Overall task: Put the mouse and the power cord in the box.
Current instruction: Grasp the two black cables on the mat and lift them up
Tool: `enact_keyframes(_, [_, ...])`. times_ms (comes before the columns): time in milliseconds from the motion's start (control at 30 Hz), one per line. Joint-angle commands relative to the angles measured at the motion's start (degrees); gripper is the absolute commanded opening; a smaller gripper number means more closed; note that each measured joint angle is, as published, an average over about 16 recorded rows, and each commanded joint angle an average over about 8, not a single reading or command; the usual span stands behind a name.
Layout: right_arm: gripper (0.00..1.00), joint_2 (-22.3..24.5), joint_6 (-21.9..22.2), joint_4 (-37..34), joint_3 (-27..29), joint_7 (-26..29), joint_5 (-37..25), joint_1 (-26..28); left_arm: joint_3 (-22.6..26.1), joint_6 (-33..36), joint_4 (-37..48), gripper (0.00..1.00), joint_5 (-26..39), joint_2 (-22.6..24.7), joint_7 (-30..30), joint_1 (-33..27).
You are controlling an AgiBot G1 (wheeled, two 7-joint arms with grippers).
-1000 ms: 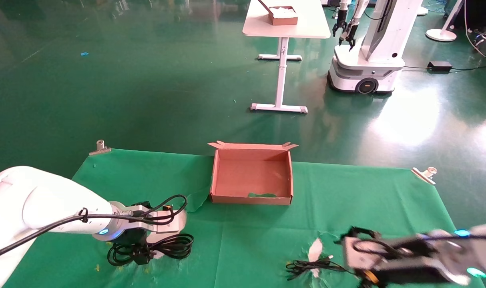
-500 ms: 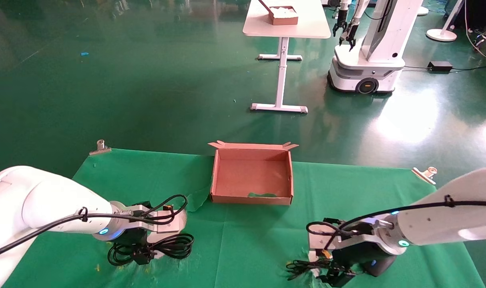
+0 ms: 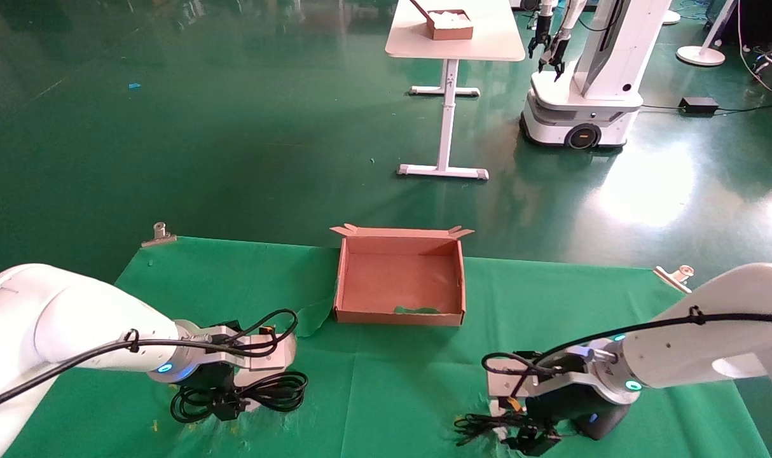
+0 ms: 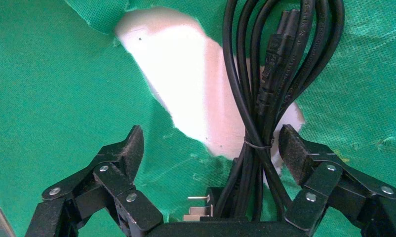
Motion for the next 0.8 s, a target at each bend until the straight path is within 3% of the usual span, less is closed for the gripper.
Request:
enact_keyframes(33, [0.0, 0.1, 0.0, 0.1, 0.0, 0.0, 0.0, 0.0, 0.0, 0.0, 0.0, 0.0, 0.0, 0.0, 0.0, 0.0])
enact_keyframes(800, [0.0, 0.7, -0.3, 1.2, 0.3, 0.0, 0.6, -0.4, 0.0, 0.0, -0.1, 0.0, -0.1, 0.0, 0.0, 0.0])
